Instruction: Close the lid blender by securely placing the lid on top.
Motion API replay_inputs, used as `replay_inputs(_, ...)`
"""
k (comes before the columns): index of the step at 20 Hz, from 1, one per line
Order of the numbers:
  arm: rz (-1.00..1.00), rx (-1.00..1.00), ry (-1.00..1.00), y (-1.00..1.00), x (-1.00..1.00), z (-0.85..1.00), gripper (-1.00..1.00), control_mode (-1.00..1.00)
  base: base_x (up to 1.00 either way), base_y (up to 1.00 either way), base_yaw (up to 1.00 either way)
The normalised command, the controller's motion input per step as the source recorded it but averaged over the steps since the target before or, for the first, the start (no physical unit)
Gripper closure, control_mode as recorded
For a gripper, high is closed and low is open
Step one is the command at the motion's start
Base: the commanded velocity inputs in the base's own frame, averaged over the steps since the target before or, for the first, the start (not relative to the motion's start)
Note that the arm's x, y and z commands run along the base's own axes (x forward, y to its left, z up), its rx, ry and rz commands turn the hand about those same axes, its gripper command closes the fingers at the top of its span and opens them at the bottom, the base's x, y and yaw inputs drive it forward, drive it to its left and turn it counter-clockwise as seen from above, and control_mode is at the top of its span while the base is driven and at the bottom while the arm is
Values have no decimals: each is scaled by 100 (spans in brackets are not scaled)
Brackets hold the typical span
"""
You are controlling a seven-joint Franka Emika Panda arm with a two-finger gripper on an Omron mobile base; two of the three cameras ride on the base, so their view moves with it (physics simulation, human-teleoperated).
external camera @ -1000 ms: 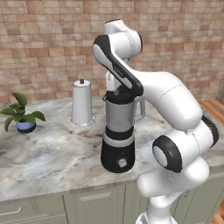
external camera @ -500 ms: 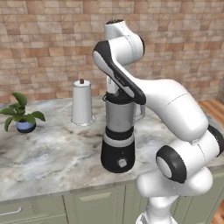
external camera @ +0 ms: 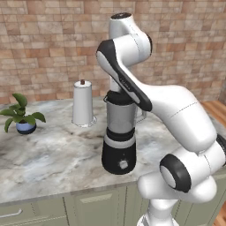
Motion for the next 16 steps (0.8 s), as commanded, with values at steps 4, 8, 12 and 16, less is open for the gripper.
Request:
replay_inputs(4,0,1,-3,0,-20,27,-100,-100,0,0,0)
replay_inputs(8,0,1,-3,-3,-33,6,-100,-100,0,0,0)
replay_inputs(12,0,6,-12,-22,-52,0,-100,-100,0,0,0)
replay_inputs(16,0,6,-17,-25,-48,0,-100,-100,0,0,0)
